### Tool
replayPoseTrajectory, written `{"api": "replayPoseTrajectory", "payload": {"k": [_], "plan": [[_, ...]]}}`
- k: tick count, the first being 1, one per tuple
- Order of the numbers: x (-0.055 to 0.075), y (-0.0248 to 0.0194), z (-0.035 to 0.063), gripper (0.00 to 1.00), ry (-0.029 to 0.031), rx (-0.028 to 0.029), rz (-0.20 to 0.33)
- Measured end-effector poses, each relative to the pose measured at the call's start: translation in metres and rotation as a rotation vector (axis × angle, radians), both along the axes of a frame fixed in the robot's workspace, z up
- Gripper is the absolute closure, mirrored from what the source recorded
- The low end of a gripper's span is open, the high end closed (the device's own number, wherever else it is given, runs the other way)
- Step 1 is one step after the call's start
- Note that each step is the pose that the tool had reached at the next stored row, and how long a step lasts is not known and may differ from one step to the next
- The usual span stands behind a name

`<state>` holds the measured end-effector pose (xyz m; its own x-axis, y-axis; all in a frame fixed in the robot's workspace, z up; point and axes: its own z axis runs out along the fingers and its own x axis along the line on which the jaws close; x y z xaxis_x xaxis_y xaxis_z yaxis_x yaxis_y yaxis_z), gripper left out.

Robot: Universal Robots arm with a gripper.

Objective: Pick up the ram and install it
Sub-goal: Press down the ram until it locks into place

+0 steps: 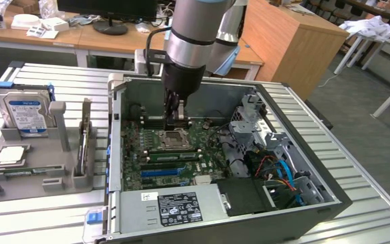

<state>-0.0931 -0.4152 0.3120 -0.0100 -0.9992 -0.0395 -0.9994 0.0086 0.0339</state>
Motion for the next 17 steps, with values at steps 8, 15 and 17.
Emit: {"api": "replayPoseTrajectory", "payload": {"k": [8, 15, 17], "plan": [[0.0, 0.0, 0.0178, 0.89, 0.0001, 0.0, 0.0], [0.0, 0.0, 0.0267, 0.89, -0.0001, 0.0002, 0.0], [0.0, 0.0, 0.0267, 0.89, 0.0, 0.0001, 0.0]]}}
